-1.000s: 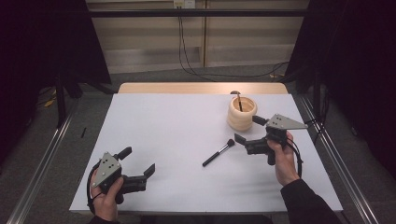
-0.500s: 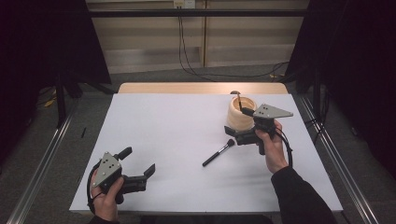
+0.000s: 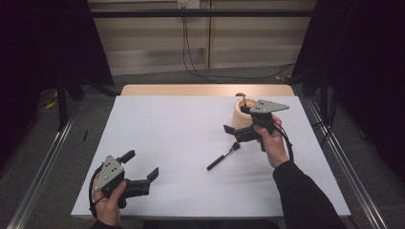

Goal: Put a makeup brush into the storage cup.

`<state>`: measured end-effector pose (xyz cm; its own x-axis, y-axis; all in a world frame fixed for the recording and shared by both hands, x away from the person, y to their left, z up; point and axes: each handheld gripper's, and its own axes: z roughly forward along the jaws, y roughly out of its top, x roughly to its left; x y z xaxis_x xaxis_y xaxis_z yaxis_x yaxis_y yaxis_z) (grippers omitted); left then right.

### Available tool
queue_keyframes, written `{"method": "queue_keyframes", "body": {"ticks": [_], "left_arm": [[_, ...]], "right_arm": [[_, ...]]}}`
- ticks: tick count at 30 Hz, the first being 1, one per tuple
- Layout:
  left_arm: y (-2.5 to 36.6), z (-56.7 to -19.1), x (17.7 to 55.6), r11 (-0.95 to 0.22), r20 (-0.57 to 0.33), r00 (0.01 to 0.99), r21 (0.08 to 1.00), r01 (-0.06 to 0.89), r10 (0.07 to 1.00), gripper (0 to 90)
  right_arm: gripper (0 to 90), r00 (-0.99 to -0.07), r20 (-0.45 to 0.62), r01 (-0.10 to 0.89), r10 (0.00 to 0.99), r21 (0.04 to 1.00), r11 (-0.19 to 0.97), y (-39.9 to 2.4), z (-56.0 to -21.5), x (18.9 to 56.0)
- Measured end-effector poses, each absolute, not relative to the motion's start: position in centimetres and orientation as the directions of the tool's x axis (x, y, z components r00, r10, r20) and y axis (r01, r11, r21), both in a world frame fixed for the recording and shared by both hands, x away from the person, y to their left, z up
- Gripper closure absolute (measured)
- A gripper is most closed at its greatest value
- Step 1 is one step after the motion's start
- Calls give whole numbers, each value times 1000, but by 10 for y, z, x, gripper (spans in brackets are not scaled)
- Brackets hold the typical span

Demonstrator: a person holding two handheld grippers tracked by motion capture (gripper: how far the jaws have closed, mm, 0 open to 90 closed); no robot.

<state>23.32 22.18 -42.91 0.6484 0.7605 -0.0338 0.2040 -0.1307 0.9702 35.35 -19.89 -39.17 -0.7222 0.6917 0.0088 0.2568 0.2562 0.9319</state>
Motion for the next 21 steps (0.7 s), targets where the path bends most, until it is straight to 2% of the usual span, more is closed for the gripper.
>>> {"method": "queue_keyframes", "body": {"ticks": [15, 21], "left_arm": [[221, -430, 234, -135, -35, 651, 969, 209, 758, 14], [221, -430, 234, -135, -35, 650, 969, 209, 759, 14]], "right_arm": [[42, -793, 32, 341, 609, 852, 398, -199, -394, 360], [97, -810, 26, 365, 585, 803, 470, -194, -397, 364]]}}
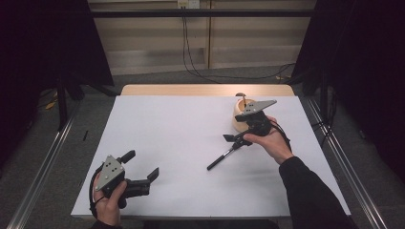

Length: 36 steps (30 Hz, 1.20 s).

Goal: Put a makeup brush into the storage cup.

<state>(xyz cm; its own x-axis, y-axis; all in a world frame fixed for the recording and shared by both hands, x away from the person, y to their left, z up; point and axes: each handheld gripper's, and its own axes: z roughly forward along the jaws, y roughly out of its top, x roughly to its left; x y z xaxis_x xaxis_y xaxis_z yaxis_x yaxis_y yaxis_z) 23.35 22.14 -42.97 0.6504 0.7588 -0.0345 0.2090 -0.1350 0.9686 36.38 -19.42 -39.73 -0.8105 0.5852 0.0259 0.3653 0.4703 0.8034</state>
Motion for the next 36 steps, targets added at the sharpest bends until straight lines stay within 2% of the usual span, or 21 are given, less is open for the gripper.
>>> {"method": "queue_keyframes", "body": {"ticks": [4, 8, 14, 17, 21, 28, 32, 36], "left_arm": [[221, -430, 234, -134, -36, 649, 968, 210, 760, 12], [221, -430, 234, -137, -33, 647, 968, 211, 762, 12], [221, -430, 234, -136, -35, 646, 967, 214, 762, 13], [221, -430, 234, -139, -34, 649, 967, 213, 760, 12], [221, -430, 234, -138, -35, 644, 967, 215, 764, 12], [221, -430, 234, -138, -35, 648, 967, 214, 761, 12], [220, -430, 234, -135, -39, 648, 967, 217, 761, 12], [221, -430, 234, -143, -33, 650, 966, 215, 759, 12]], "right_arm": [[106, -835, 42, 387, 549, 753, 532, -191, -400, 366], [76, -847, 42, 399, 530, 709, 581, -189, -401, 369], [62, -870, 25, 386, 492, 654, 650, -184, -406, 372], [92, -880, 32, 392, 474, 611, 687, -183, -409, 374], [177, -883, 67, 422, 464, 544, 725, -182, -416, 379], [318, -908, 80, 395, 410, 483, 781, -177, -421, 387], [338, -923, 75, 368, 376, 453, 812, -171, -427, 387], [402, -925, 72, 367, 374, 429, 825, -168, -431, 388]]}}
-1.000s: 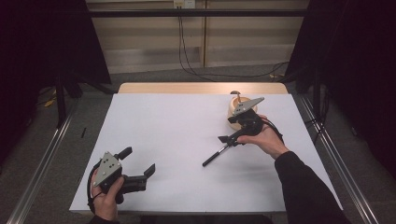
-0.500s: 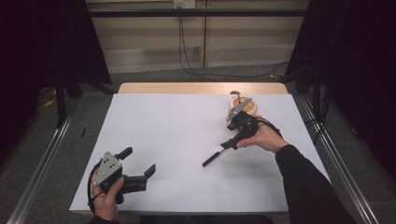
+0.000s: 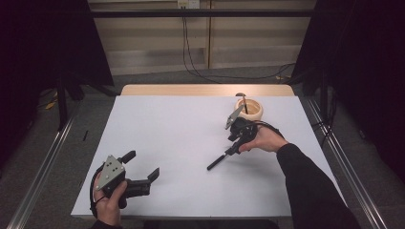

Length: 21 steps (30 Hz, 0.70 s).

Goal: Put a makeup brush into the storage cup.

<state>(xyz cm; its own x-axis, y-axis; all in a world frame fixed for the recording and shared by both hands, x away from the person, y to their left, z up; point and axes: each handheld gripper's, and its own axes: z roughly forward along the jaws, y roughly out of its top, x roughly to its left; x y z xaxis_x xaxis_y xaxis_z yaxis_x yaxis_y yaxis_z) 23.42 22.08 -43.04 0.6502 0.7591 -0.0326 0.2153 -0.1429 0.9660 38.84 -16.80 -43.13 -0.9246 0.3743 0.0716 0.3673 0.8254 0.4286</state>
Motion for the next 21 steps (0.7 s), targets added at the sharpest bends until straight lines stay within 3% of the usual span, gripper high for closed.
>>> {"method": "queue_keyframes", "body": {"ticks": [21], "left_arm": [[220, -431, 234, -146, -32, 654, 965, 217, 756, 11]], "right_arm": [[454, -949, 41, 306, 314, 375, 875, -163, -446, 385]]}}
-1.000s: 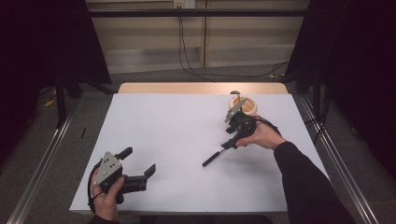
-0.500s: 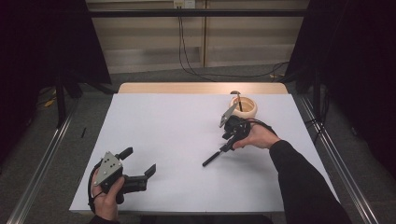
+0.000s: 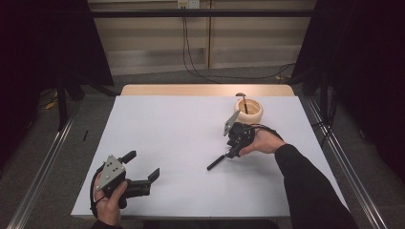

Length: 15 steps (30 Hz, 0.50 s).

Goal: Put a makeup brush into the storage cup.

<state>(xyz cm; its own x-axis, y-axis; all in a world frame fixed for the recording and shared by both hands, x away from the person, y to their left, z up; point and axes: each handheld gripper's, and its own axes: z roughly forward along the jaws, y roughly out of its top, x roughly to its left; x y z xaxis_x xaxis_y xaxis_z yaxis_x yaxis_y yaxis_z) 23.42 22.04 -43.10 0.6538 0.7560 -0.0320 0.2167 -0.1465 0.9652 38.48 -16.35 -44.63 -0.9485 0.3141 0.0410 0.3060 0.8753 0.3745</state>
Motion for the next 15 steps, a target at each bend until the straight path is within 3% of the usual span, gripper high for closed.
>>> {"method": "queue_keyframes", "body": {"ticks": [15], "left_arm": [[220, -431, 234, -147, -31, 655, 965, 215, 755, 12]], "right_arm": [[620, -969, 28, 238, 245, 363, 901, -161, -455, 387]]}}
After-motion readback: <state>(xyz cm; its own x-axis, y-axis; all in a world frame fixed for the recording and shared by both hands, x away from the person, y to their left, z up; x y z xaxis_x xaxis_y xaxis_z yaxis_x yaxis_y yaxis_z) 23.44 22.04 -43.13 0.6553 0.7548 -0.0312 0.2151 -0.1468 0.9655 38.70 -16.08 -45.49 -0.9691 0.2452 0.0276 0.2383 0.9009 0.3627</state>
